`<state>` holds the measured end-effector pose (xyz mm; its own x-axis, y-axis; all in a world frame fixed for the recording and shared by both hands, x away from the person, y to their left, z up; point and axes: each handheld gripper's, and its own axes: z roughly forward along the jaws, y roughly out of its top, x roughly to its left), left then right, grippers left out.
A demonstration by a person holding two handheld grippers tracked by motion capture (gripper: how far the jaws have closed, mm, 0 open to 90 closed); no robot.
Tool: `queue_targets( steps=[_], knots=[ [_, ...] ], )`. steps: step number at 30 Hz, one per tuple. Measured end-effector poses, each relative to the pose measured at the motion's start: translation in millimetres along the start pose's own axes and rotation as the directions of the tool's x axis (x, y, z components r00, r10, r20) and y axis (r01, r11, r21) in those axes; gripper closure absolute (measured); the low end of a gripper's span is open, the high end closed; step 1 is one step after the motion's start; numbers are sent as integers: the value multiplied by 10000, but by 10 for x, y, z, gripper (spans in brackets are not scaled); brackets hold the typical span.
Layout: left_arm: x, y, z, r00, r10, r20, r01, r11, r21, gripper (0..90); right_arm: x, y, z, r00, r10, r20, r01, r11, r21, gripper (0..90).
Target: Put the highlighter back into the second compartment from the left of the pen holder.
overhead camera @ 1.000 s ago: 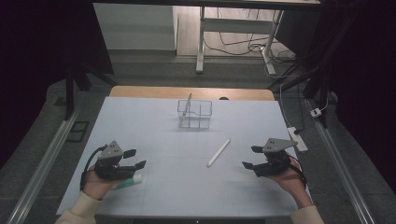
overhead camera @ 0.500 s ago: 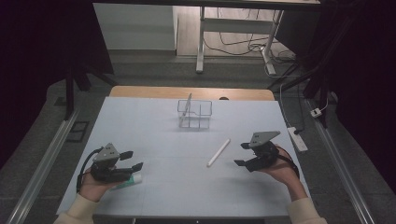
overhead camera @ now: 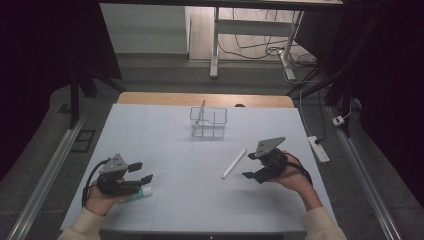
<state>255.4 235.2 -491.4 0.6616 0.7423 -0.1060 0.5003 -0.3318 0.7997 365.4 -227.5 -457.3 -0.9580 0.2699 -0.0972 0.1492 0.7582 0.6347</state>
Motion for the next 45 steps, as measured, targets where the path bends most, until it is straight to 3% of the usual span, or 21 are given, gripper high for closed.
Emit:
queue_targets(
  steps=[10,13,21,35,45],
  knots=[
    [0,-9,14,9999,125,73,-125,9999,94,372,18,52,100,9989,-457,-136,460,9986,243,243],
    [10,-18,20,10000,72,69,-72,9999,79,372,27,85,166,9971,-748,-143,756,9951,630,225],
    [27,-35,30,10000,-37,66,36,9999,107,372,3,213,331,9899,-1394,-269,1415,9844,1051,225],
    [60,-60,45,9998,-147,156,144,9997,175,372,-128,286,557,9862,-1581,-502,1635,9773,1347,224],
    [92,-75,58,9993,-318,197,314,9993,197,369,-178,297,721,9760,-2023,-804,2141,9588,1866,222]
  ],
)
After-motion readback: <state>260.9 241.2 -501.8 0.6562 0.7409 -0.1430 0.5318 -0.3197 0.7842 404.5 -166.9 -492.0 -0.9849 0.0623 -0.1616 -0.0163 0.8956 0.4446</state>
